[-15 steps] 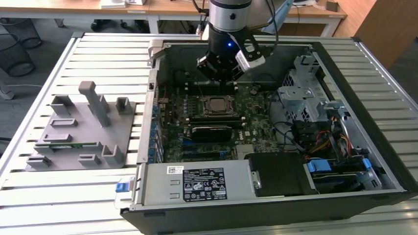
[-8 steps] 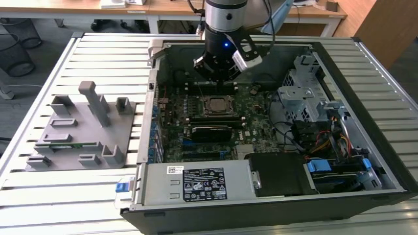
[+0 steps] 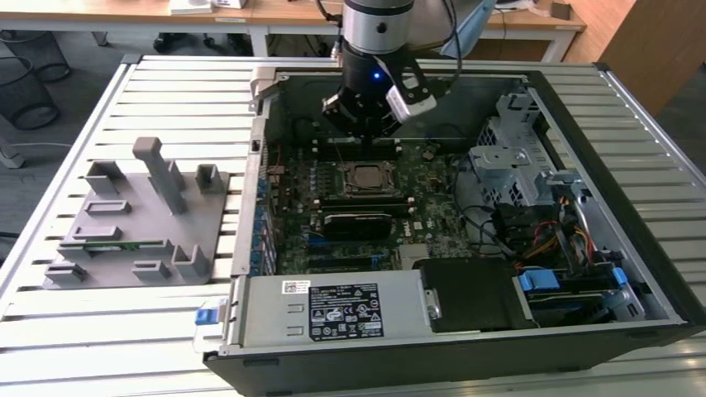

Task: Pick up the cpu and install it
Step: 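Install the first cpu locking lever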

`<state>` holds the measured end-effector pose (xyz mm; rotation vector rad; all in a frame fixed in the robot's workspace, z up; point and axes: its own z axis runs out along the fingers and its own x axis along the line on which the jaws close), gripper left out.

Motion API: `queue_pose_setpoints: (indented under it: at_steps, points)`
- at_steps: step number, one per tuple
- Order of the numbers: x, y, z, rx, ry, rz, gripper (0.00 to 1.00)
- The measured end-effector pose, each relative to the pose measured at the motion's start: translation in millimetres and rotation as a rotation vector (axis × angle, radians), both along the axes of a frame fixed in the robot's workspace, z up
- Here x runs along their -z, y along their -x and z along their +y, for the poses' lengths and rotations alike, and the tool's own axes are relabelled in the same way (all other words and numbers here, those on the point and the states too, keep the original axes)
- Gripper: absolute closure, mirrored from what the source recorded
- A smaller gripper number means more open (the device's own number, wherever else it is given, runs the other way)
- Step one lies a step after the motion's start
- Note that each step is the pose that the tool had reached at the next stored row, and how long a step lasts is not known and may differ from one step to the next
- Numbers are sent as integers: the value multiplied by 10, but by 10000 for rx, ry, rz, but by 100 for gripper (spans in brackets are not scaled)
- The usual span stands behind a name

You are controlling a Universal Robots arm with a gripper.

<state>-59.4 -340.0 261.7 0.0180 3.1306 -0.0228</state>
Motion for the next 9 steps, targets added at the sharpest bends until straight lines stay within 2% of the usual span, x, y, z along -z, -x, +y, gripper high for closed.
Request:
queue_pose_setpoints:
  at_steps: [9]
  points:
    - [4,229,1,34,0,1,89]
